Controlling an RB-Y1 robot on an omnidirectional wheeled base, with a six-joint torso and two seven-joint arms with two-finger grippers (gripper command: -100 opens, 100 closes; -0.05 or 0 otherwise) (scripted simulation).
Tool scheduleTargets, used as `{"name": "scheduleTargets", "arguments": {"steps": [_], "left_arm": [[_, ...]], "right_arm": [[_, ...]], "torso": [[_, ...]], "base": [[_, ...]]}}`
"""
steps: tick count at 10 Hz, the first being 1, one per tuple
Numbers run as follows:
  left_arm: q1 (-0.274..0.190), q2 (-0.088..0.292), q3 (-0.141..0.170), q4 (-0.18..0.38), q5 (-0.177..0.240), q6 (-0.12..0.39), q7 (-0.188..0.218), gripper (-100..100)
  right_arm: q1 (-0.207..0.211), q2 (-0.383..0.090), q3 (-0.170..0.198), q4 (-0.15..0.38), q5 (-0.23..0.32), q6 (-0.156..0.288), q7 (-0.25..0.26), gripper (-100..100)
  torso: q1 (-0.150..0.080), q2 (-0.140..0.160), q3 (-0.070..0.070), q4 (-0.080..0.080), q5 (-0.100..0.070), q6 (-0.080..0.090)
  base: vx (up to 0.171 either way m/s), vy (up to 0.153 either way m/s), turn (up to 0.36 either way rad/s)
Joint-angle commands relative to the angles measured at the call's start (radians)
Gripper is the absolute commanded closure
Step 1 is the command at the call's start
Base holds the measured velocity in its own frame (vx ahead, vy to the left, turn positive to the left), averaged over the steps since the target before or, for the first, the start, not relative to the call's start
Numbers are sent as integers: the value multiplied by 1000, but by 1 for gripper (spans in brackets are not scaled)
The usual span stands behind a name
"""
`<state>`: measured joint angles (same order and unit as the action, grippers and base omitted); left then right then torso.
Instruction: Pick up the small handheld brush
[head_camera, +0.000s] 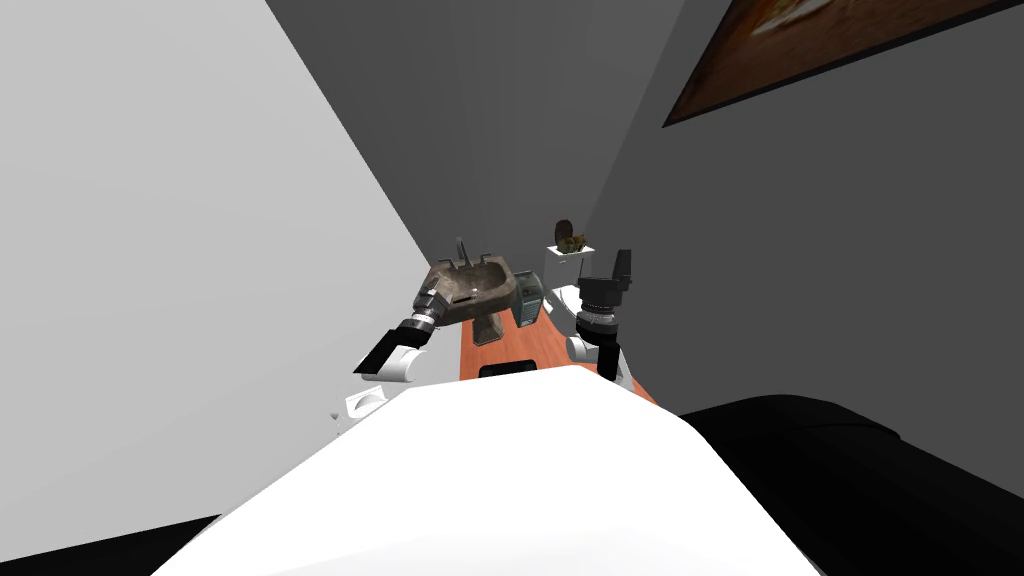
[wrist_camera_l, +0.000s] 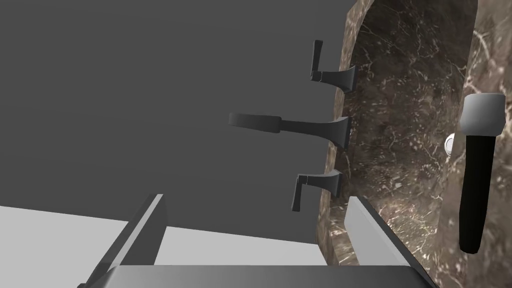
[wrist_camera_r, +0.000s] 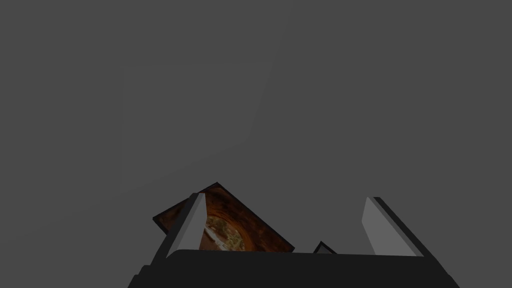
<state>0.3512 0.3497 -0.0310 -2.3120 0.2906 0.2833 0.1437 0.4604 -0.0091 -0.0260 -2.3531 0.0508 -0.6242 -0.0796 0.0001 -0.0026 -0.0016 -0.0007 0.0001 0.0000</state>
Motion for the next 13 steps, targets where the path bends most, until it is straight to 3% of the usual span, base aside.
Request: {"name": "scheduleTargets", "arguments": {"steps": [1,2,4,7,9,10,13], "left_arm": [[-2,4,-1,2,4,33,4,-100],[-15,26,-1,-4,30,70,31,-100],[-15,26,-1,-4,30,106,31,-100],[-42,74,-2,-15,81,205,83,-100],[-42,74,-2,-15,81,252,83,-100],[-56,98,-2,-19,107,289,110,-100],[-70,122,-3,-22,133,382,136,-100]], "right_arm": [[0,0,0,0,0,0,0,0],[0,0,0,0,0,0,0,0],[0,0,0,0,0,0,0,0],[0,0,0,0,0,0,0,0],[0,0,0,0,0,0,0,0],[0,0,0,0,0,0,0,0],[0,0,0,0,0,0,0,0]], "torso": [[0,0,0,0,0,0],[0,1,1,0,0,0],[0,0,0,0,0,0],[0,0,0,0,0,0],[-1,-1,0,0,0,0],[-1,1,0,0,0,0],[-1,-1,-1,0,0,0]], "base": [[18,0,1],[33,-5,27],[26,-2,8],[46,-2,27],[33,-9,10],[34,-11,38],[52,-9,28]]}}
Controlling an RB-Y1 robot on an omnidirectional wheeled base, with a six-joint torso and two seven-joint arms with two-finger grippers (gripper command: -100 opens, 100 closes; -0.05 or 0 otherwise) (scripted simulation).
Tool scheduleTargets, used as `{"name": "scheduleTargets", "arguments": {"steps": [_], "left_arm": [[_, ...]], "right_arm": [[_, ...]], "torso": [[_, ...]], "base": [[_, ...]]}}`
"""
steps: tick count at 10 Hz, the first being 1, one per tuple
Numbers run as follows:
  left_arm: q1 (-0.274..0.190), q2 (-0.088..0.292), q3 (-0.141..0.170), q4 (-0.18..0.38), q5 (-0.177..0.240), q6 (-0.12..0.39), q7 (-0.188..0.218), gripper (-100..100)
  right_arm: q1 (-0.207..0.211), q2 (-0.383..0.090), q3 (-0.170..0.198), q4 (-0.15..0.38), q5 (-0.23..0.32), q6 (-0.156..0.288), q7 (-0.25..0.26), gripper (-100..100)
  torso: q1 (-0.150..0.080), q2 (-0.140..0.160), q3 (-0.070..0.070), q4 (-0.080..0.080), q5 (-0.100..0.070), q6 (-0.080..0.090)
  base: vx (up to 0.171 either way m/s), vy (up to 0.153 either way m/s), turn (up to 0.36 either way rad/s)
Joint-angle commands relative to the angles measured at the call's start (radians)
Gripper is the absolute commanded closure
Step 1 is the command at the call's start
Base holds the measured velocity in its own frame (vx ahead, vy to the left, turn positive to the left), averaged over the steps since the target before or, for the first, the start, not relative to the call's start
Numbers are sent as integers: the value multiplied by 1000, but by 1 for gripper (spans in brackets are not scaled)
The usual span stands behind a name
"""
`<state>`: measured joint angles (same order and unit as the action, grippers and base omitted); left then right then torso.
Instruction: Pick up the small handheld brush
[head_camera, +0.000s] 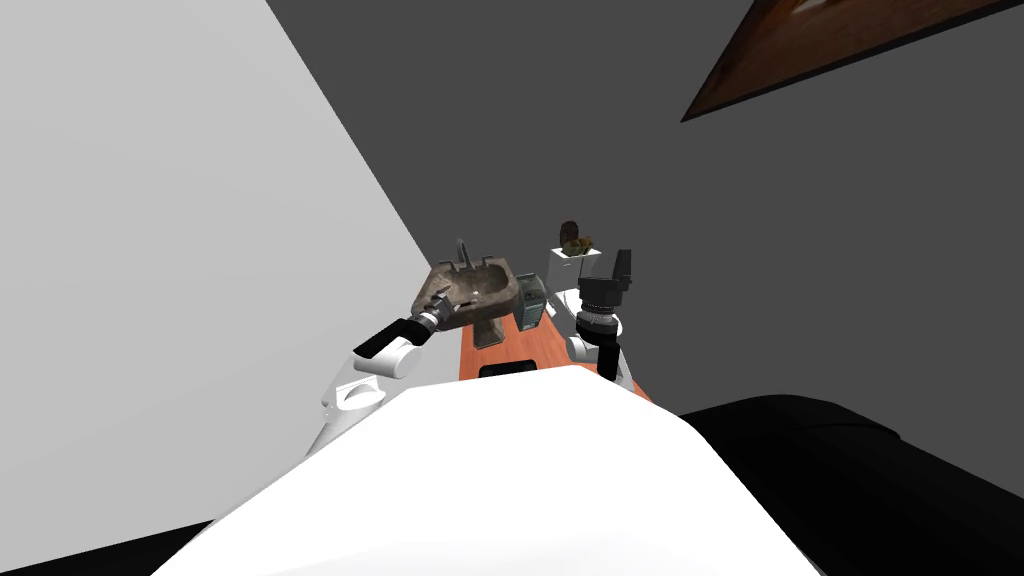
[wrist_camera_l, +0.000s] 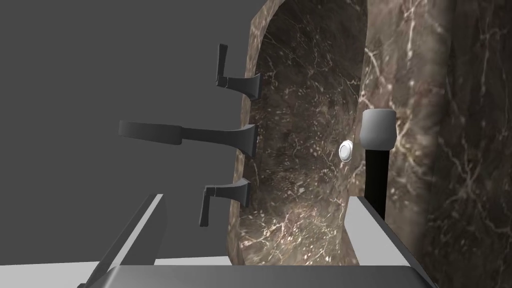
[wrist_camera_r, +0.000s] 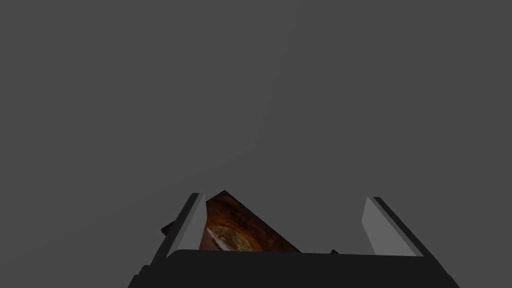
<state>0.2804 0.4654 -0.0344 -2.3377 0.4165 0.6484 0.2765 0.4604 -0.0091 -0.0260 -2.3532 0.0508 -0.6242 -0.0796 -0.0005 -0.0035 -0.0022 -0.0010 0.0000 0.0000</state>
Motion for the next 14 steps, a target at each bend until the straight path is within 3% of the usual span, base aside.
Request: {"name": "scheduleTargets", "arguments": {"steps": [1,4,6,9,14], "left_arm": [[1,7,0,3,7,29,3,-100],[-29,54,-2,-1,58,129,53,-100],[-29,54,-2,-1,58,166,53,-100],[-58,99,-5,-2,108,267,102,-100],[-88,142,-8,0,156,410,147,-100]], "right_arm": [[0,0,0,0,0,0,0,0],[0,0,0,0,0,0,0,0],[0,0,0,0,0,0,0,0],[0,0,0,0,0,0,0,0],[0,0,0,0,0,0,0,0]], "torso": [[0,0,0,0,0,0],[-1,1,1,0,0,0],[-1,0,0,0,0,0],[-1,0,0,0,0,0],[-2,-1,0,0,0,0]], "base": [[24,-7,-2],[50,-19,43],[44,-13,8],[57,-20,45],[64,-31,42]]}}
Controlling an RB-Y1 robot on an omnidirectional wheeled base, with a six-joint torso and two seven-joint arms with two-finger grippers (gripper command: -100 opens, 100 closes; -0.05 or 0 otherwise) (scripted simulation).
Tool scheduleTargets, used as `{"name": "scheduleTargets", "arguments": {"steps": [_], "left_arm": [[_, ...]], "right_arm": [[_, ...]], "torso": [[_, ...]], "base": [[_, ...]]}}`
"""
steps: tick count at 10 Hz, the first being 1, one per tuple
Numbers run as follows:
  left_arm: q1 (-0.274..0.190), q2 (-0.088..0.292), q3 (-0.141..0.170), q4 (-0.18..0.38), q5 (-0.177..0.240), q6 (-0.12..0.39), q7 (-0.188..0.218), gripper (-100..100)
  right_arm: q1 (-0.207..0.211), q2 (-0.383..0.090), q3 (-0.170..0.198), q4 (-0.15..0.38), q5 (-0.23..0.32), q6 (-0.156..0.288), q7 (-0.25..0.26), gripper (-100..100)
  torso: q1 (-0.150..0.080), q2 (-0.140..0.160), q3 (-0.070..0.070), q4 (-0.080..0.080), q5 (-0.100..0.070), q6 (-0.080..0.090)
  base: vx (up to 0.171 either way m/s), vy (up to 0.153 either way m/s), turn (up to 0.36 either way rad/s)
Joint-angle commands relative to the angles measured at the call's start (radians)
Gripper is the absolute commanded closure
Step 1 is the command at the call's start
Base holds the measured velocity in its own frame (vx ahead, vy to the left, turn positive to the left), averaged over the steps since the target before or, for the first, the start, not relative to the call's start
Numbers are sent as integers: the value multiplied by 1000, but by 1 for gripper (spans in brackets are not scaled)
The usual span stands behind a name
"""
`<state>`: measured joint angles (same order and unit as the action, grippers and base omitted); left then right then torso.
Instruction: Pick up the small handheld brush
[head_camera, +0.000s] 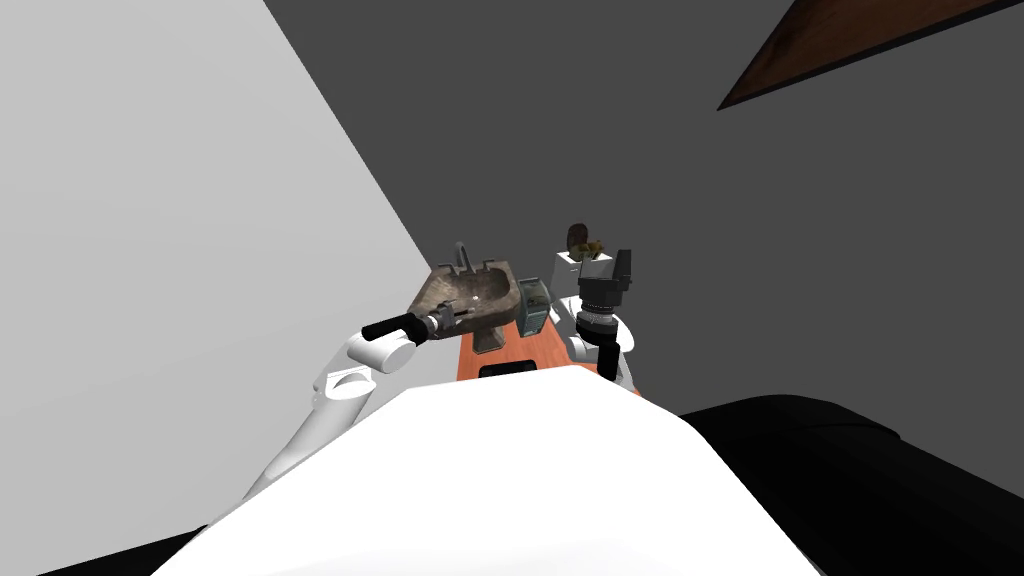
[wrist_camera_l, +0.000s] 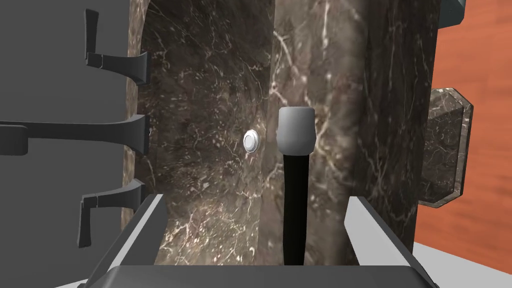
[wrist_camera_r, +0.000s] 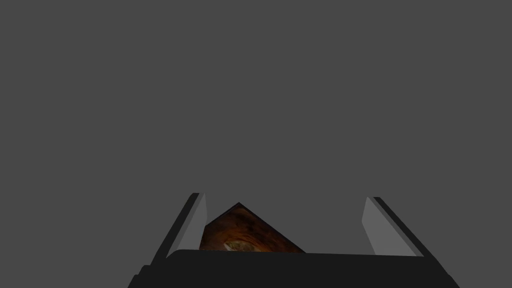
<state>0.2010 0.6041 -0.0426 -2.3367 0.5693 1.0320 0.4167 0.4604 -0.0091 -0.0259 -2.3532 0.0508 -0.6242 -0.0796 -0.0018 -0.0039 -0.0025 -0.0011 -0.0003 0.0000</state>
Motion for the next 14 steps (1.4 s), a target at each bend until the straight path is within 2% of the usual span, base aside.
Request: {"name": "scheduleTargets", "arguments": {"steps": [1,4,5,6,7,8,9,10,11,14], "left_arm": [[-9,3,0,-1,3,33,7,-100],[-38,44,-3,1,49,122,50,-100],[-38,44,-3,1,49,146,50,-100],[-52,65,-5,3,71,177,70,-100],[-52,65,-5,3,71,199,70,-100],[-65,85,-7,4,92,230,89,-100],[-65,85,-7,4,92,250,89,-100],[-78,104,-9,5,113,282,108,-100],[-78,104,-9,5,113,298,108,-100],[-102,141,-12,6,150,381,142,-100]], "right_arm": [[0,0,0,0,0,0,0,0],[0,0,0,0,0,0,0,0],[0,0,0,0,0,0,0,0],[0,0,0,0,0,0,0,0],[0,0,0,0,0,0,0,0],[0,0,0,0,0,0,0,0],[0,0,0,0,0,0,0,0],[0,0,0,0,0,0,0,0],[0,0,0,0,0,0,0,0],[0,0,0,0,0,0,0,0]], "torso": [[0,0,0,0,0,0],[0,1,0,0,0,0],[0,0,0,0,0,0],[0,0,0,0,0,0],[0,-1,-1,0,0,0],[0,-1,0,0,0,0],[-1,0,0,0,0,0],[0,0,0,0,0,0],[-1,0,0,0,0,0],[0,0,0,0,0,0]], "base": [[34,-13,-7],[60,-31,53],[65,-38,28],[83,-32,56],[69,-30,31],[66,-43,54],[54,-39,40],[57,-47,49],[51,-36,31],[62,-34,45]]}}
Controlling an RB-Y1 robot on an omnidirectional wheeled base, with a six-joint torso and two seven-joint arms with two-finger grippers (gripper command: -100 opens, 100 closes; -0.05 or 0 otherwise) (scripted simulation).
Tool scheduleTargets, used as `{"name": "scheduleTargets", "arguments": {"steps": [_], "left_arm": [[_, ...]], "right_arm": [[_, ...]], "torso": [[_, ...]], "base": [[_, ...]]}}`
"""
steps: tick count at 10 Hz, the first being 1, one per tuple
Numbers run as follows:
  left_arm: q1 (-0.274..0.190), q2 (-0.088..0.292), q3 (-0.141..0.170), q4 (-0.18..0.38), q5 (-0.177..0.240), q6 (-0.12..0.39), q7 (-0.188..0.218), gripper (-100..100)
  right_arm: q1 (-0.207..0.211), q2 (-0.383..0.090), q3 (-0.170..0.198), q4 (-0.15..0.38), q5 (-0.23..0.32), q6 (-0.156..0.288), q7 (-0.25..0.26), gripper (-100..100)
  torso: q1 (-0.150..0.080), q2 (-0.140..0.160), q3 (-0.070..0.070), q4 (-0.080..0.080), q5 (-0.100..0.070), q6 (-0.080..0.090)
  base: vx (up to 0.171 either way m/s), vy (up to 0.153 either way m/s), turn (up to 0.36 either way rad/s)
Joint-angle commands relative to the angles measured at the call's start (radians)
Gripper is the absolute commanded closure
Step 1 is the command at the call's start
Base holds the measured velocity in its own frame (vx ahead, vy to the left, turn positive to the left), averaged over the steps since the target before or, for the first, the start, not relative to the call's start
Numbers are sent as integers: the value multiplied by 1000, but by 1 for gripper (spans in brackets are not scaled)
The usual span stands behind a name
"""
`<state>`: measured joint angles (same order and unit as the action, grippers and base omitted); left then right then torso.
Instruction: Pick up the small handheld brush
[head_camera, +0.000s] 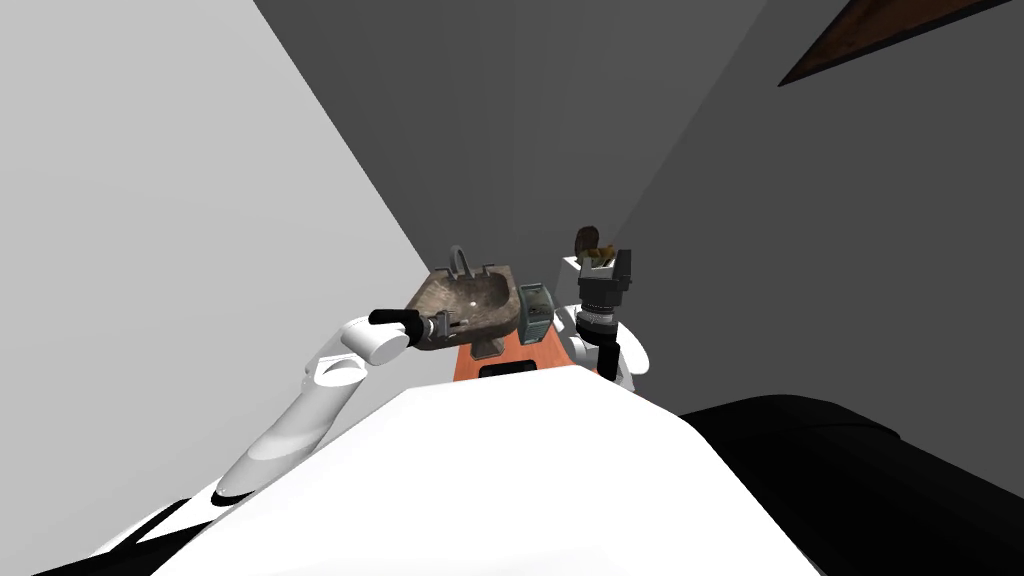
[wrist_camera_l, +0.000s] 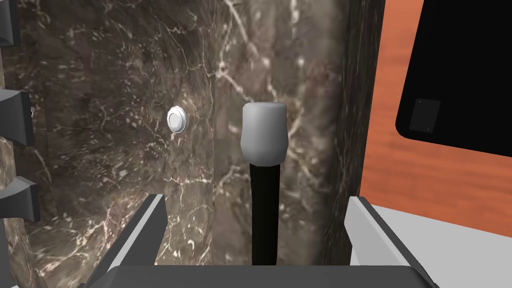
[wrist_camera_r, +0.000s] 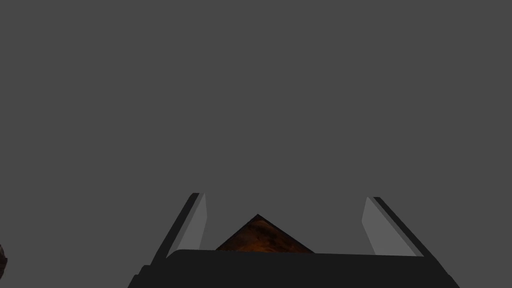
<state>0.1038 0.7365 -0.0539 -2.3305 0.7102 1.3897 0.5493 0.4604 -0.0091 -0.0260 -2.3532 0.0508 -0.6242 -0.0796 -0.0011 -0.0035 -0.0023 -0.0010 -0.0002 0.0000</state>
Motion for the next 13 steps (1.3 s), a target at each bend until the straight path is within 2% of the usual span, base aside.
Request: {"name": "scheduleTargets", "arguments": {"steps": [1,4,5,7,9,10,11,12,13], "left_arm": [[-4,9,0,0,9,29,9,-100],[-33,59,-4,0,56,128,51,-100],[-33,59,-4,0,56,138,51,-100],[-47,86,-6,-2,79,193,72,-100],[-55,106,-8,-4,95,229,85,-100],[-53,100,-7,-6,90,219,83,-100],[-53,101,-7,-7,91,223,84,0],[-52,93,-13,22,78,202,69,-100],[-51,88,-17,41,69,189,58,-100]], "right_arm": [[0,0,0,0,0,0,0,0],[0,0,0,0,0,0,0,0],[0,0,0,0,0,0,0,0],[0,0,0,0,0,0,0,0],[0,0,0,0,0,0,0,0],[0,0,0,0,0,0,0,0],[0,0,0,0,0,0,0,0],[0,0,0,0,0,0,0,0],[0,0,0,0,0,0,0,0]], "torso": [[0,0,0,0,0,0],[-1,-1,0,0,0,0],[-2,-1,-1,0,0,0],[-1,0,0,0,0,0],[0,0,0,0,0,0],[0,1,0,0,0,0],[1,2,1,0,0,0],[2,3,2,1,0,0],[1,4,2,1,0,0]], "base": [[47,-20,28],[68,-49,64],[67,-48,14],[55,-34,38],[51,-30,36],[21,-12,7],[0,0,0],[-5,-10,-43],[-15,-16,-49]]}}
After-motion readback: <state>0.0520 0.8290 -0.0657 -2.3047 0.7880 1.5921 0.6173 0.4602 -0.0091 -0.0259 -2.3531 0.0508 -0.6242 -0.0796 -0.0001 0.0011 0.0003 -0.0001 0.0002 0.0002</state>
